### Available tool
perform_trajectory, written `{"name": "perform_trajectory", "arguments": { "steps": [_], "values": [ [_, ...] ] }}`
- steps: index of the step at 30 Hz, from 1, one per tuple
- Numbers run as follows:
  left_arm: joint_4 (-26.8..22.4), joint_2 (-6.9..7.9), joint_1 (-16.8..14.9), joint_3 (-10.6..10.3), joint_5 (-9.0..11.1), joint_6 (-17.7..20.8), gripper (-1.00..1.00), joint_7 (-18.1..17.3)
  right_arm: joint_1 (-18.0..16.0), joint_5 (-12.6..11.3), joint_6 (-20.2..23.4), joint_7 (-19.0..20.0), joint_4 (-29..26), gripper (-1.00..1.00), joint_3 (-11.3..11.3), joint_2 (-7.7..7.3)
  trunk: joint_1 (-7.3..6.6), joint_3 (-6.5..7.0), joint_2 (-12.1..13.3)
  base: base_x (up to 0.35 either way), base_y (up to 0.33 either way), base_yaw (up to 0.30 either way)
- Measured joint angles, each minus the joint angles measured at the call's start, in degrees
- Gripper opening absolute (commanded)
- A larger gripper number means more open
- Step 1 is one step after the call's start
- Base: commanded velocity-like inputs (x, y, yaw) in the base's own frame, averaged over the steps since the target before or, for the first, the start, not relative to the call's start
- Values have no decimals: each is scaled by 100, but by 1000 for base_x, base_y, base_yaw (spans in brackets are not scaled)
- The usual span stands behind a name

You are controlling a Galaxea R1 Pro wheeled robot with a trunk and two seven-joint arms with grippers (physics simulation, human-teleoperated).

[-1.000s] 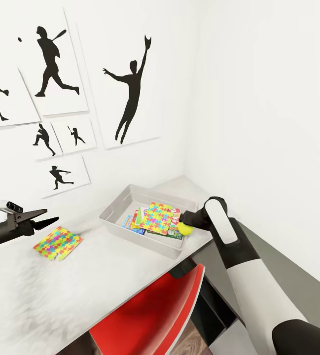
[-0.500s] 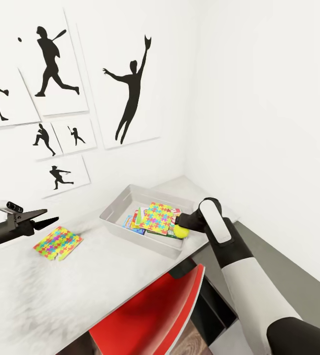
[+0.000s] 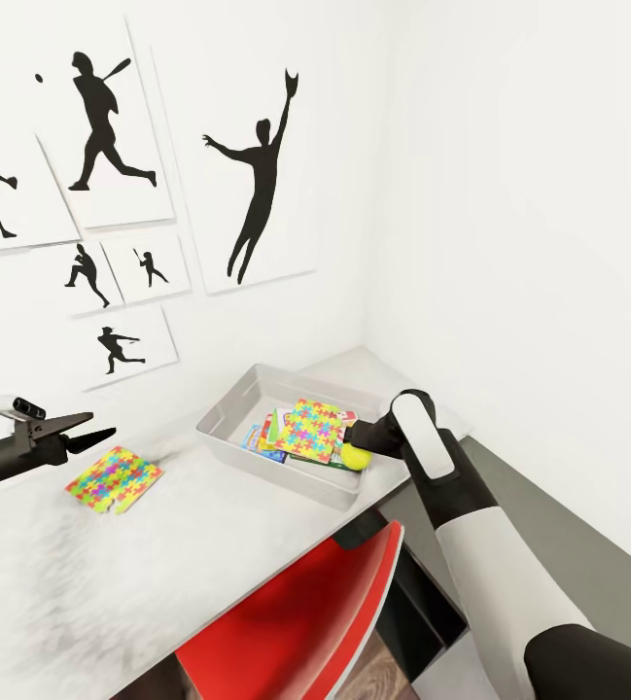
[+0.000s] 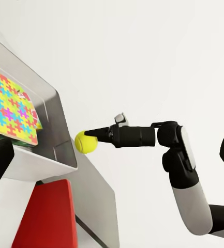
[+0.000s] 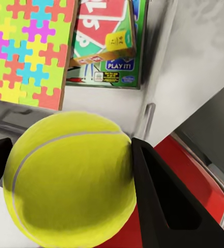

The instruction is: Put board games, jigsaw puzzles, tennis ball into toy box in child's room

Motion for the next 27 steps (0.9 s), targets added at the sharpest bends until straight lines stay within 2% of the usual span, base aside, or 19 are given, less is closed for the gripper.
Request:
{"name": "perform_trajectory", "arguments": {
  "steps": [7, 16, 23, 27],
  "values": [
    [0, 0, 0, 2, 0, -49, 100, -8, -174, 16, 0, 0, 167, -100, 13, 0, 0, 0, 0, 0, 0, 0],
    [0, 0, 0, 1, 4, -52, 100, -9, -198, 24, 1, 0, 297, -100, 16, 2, 0, 0, 0, 0, 0, 0],
    [0, 0, 0, 1, 4, -53, 100, -9, -212, 35, 1, 8, 473, -100, 21, 176, 0, 0, 0, 0, 0, 0],
    [0, 0, 0, 2, 2, -52, 100, -9, -288, 40, -3, 8, 609, -100, 23, 191, 0, 0, 0, 0, 0, 0]
  ]
}}
